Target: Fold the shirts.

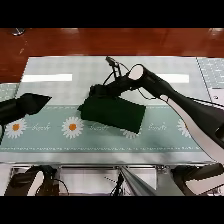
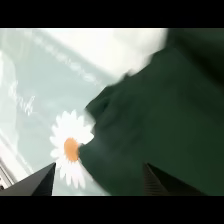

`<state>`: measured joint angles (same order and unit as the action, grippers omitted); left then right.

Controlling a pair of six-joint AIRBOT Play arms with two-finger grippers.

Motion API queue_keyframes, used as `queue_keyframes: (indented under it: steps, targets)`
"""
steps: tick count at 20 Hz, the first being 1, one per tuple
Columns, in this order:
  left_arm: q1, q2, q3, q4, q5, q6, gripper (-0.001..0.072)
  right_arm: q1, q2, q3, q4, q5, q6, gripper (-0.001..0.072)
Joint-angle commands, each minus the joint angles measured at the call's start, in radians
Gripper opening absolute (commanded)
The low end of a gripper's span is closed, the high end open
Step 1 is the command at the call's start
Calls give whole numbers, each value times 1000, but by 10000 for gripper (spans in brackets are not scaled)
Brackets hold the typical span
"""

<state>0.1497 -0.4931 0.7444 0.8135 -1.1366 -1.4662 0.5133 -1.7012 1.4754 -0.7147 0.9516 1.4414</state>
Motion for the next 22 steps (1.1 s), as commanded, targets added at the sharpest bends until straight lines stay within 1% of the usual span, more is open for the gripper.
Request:
queue_keyframes:
  steps: [1,2,4,5,6,7,8,9,11,12,13,15,19,22]
  targets:
    - [2,-4,-43,-13,2,0,34,-171,77,13,-3,177,-7,623]
    - [2,-7,-43,-13,3,0,34,-254,137,13,-34,262,-15,622]
    - [2,-8,-43,-13,2,0,34,-418,279,5,-201,421,-15,619]
    - [2,-8,-43,-13,2,0,34,-488,366,-32,-315,457,-13,619]
    - [2,-8,-43,-13,2,0,34,-545,454,-102,-399,455,-11,619]
    - [2,-9,-43,-13,2,2,34,-603,553,-213,-451,424,-1,619]
    - [2,-11,-43,-13,2,16,34,-653,647,-344,-462,370,13,619]
    - [2,-11,-46,-13,3,15,34,-696,745,-508,-455,287,54,618]
    - [1,-10,-57,-14,6,14,34,-722,888,-817,-386,117,135,618]
    - [1,-11,-66,-14,7,14,34,-718,917,-933,-309,56,139,617]
    - [1,-11,-77,-14,11,14,34,-705,919,-1028,-207,6,122,618]
    - [2,-11,-98,-19,12,14,34,-648,862,-1118,-28,-64,16,617]
    - [1,-11,-127,-46,18,14,34,-504,622,-1070,140,-70,-135,618]
    - [1,-11,-127,-47,18,14,34,-427,444,-961,203,-83,-183,618]
